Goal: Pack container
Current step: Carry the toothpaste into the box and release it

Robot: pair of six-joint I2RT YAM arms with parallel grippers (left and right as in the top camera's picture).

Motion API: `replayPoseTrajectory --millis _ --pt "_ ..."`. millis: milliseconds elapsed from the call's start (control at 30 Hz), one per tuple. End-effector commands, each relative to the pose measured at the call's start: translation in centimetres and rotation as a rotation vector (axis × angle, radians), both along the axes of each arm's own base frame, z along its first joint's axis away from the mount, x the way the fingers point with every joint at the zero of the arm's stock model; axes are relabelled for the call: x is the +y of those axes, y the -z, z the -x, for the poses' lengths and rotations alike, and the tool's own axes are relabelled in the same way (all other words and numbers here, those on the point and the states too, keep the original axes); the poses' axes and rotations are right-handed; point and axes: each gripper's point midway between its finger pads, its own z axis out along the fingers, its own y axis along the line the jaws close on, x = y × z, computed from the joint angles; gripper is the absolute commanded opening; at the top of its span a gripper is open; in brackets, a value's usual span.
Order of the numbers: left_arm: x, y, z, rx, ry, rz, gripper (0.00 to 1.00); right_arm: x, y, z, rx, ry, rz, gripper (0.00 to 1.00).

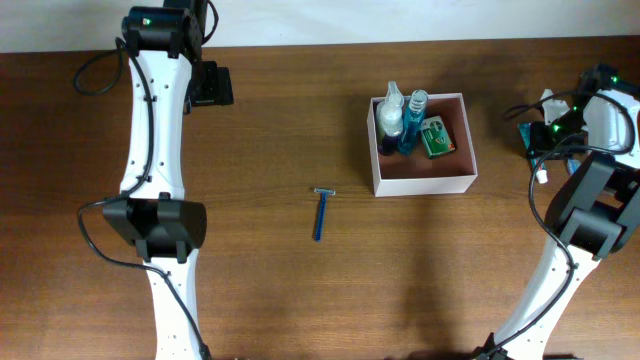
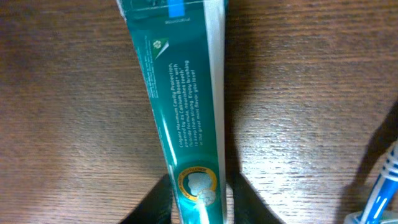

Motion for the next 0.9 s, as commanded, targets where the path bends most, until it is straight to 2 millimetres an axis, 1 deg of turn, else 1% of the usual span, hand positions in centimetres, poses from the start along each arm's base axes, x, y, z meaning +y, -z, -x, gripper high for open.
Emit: replayPoseTrajectory --millis 0,33,133,233,300,433,467,533,567,600,633,667,700,733,767,800,867 --pt "0.0 -1.1 0.2 -0.022 0.015 0.002 0.99 -0.1 1.1 0.5 0.041 0.001 0.024 0.19" --pt "0.0 -1.1 0.2 -0.022 0.015 0.002 0.99 -0.2 1.1 0.6 0.044 0.001 0.030 0.19" --pt "0.0 -1.1 0.2 -0.022 0.015 0.002 0.99 -0.2 1.1 0.8 0.053 0.002 0.028 0.14" --pt "0.0 -1.1 0.2 -0.022 0.015 0.002 0.99 -0.1 1.0 1.0 0.061 0.001 0.024 0.13" --pt "0.0 -1.1 0.2 -0.022 0.015 0.002 0.99 0.0 0.6 1.1 0.066 0.001 0.021 0.13" --pt "0.0 -1.1 0.2 -0.022 0.015 0.002 0.99 -0.1 -1.1 0.7 0.056 -0.001 0.025 0.13" --pt "0.0 -1.1 0.2 -0.022 0.015 0.002 0.99 -0.2 -1.9 0.5 0.048 0.002 0.028 0.14" --pt "0.0 -1.1 0.2 -0.022 0.015 0.002 0.99 -0.3 -4.3 0.0 0.027 0.046 0.029 0.14" --pt "0.0 -1.1 0.2 -0.023 0.015 0.002 0.99 -0.1 -5.2 -0.2 0.012 0.061 0.018 0.14" --pt "0.0 -1.1 0.2 -0.022 0.015 0.002 0.99 0.6 -6.4 -0.7 -0.013 0.074 -0.013 0.14" --pt "0.0 -1.1 0.2 -0.023 0.015 0.002 0.99 3.3 -9.2 -2.0 -0.088 0.060 -0.133 0.14" --pt "0.0 -1.1 0.2 -0.023 0.015 0.002 0.99 5.3 -10.9 -2.5 -0.123 0.038 -0.195 0.15" --pt "0.0 -1.1 0.2 -0.024 0.015 0.002 0.99 6.4 -11.8 -2.7 -0.134 0.024 -0.222 0.15" --pt "0.0 -1.1 0.2 -0.023 0.015 0.002 0.99 8.4 -13.3 -2.7 -0.137 -0.004 -0.252 0.15" --pt "0.0 -1.1 0.2 -0.023 0.015 0.002 0.99 10.3 -14.3 -2.5 -0.124 -0.023 -0.258 0.15" --pt "0.0 -1.1 0.2 -0.023 0.015 0.002 0.99 12.1 -15.1 -2.9 -0.133 -0.027 -0.260 0.15" --pt "0.0 -1.1 0.2 -0.023 0.015 0.002 0.99 14.1 -15.5 -3.2 -0.137 -0.068 -0.262 0.15"
